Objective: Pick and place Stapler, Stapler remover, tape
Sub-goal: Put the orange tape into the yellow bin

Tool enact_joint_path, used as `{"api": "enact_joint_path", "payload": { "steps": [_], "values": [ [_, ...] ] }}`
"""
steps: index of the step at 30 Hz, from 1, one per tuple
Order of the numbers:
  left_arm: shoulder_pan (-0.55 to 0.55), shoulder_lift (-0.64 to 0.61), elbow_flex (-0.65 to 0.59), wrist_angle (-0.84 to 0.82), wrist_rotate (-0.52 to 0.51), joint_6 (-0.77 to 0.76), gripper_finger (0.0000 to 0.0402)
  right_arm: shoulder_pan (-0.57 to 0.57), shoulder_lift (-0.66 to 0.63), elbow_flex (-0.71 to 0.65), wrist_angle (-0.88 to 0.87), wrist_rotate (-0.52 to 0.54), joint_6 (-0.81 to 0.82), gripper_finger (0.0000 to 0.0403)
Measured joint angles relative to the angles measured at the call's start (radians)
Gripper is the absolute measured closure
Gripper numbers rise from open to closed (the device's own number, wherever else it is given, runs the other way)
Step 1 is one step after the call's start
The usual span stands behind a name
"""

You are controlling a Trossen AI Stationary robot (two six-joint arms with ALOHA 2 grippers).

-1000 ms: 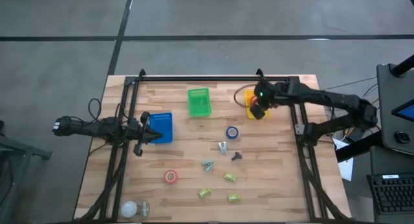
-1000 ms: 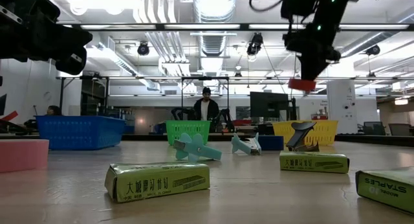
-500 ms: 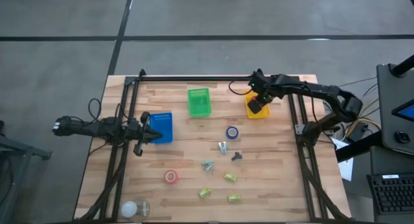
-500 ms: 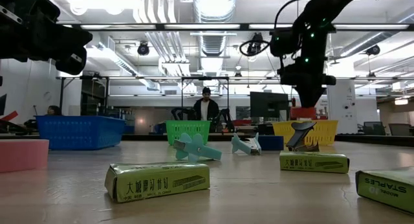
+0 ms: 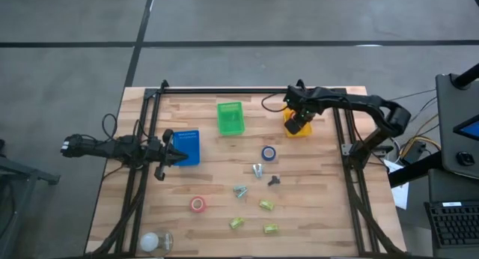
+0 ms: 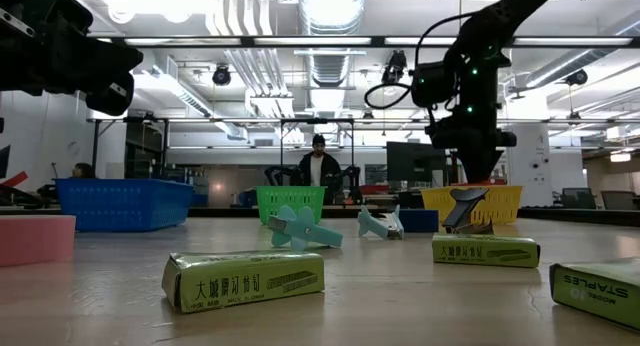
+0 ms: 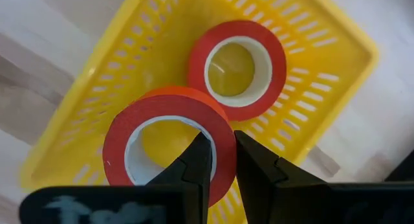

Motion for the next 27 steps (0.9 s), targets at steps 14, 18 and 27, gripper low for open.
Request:
{"api": "enact_joint_path", "payload": {
  "steps": [14,18,27],
  "values": [
    [0.0,0.0,0.0,0.0,0.0,0.0,0.0376,0.007,0.072,-0.003,0.013,-0.056,-0.03,0.0349],
    [0.0,0.0,0.0,0.0,0.0,0.0,0.0376,0.007,0.093,-0.004,0.031,-0.055,-0.034,0.0349],
    [0.0,0.0,0.0,0.0,0.0,0.0,0.0376,0.009,0.101,-0.005,0.036,-0.052,-0.051,0.0315]
  ]
}}
